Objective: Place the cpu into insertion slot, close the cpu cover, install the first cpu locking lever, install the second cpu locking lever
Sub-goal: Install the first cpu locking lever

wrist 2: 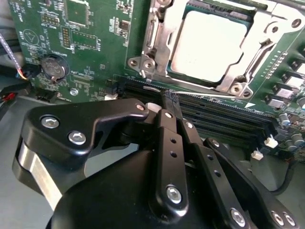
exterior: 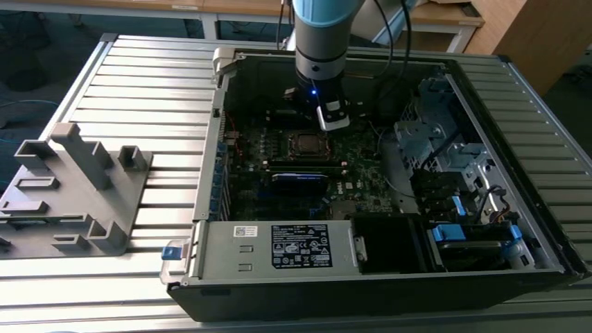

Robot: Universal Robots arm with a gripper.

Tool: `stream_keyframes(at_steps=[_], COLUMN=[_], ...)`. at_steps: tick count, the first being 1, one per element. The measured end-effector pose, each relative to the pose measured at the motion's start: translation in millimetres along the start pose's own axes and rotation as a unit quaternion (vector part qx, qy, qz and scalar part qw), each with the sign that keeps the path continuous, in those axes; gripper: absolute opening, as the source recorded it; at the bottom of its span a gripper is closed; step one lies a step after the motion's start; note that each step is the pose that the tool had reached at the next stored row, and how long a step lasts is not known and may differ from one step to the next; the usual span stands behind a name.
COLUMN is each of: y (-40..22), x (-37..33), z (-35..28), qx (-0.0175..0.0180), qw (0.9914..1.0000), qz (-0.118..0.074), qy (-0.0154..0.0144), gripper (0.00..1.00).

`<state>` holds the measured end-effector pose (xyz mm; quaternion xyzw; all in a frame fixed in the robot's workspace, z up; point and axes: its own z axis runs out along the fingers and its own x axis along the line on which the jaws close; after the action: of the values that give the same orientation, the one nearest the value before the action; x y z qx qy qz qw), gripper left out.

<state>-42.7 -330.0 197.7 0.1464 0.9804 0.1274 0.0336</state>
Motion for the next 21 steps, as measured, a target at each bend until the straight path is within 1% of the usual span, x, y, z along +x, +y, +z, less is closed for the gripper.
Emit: stream_keyframes(at_steps=[2,9,16,18,19,21], y=[-0.4,-0.9,-0.5,-0.7,-1.0,-1.0], x=[1.0,1.1,-0.9,-0.9,-0.9,-0.9], z=[0.5,2.4,3.2,4.1,4.9,4.9], qx=[-0.0001,0.0,0.0064,0.0074,0.0087,0.0087], qw=[1.0,1.0,0.99998,0.99997,0.99995,0.99995], qz=[0.0,0.0,-0.001,-0.001,-0.001,-0.001], qy=[0.0,-0.0006,-0.0025,-0.0034,-0.0044,-0.0044], gripper=[0.11,0.11,0.11,0.11,0.11,0.11])
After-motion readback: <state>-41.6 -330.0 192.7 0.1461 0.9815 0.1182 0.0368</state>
